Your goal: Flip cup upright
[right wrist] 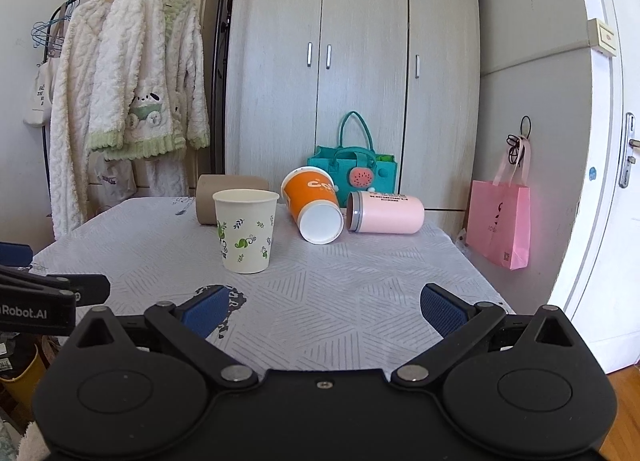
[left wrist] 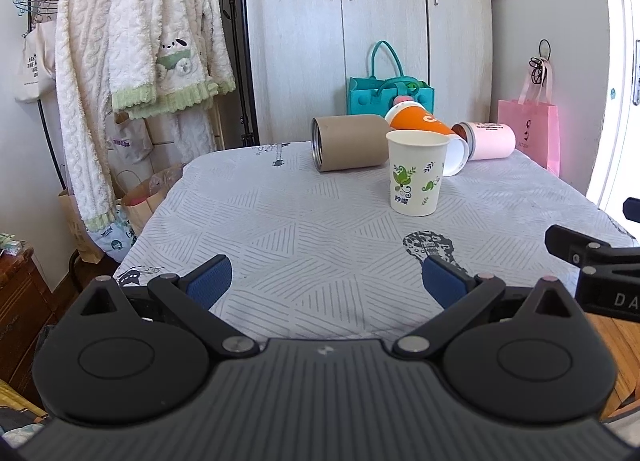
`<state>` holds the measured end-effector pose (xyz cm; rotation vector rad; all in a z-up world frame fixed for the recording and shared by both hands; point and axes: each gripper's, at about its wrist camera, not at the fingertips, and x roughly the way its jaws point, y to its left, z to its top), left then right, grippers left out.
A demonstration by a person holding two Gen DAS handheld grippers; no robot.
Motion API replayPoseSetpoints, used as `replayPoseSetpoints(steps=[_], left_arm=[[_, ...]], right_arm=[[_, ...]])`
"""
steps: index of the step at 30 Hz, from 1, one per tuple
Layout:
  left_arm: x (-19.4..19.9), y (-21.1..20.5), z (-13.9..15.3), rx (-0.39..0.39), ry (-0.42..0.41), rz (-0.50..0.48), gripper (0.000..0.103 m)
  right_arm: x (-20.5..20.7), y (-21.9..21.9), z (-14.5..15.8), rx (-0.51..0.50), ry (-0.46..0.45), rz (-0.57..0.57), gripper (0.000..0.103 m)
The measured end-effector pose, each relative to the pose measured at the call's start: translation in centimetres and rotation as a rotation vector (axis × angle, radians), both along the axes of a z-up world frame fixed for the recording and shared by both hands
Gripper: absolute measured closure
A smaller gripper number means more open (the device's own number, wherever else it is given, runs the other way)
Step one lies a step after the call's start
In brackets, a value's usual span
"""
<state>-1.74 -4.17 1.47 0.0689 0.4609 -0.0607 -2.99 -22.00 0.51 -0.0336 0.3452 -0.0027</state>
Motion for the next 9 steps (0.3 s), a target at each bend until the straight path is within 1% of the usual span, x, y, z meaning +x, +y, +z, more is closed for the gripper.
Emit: replayPoseSetpoints(steps=[3, 9], left_arm=[[-0.01, 0.12, -0.01, 0.001, -0.002, 0.012, 0.0], [-0.1, 0.43, 0.1, -0.023, 0.001, 0.018, 0.0]], right_arm=[[-0.05, -0.03, -0.02, -0.002, -0.002, -0.004, 0.0], [-0.01, -0.13, 0.02, -0.004, -0.002, -0.006, 0.0]])
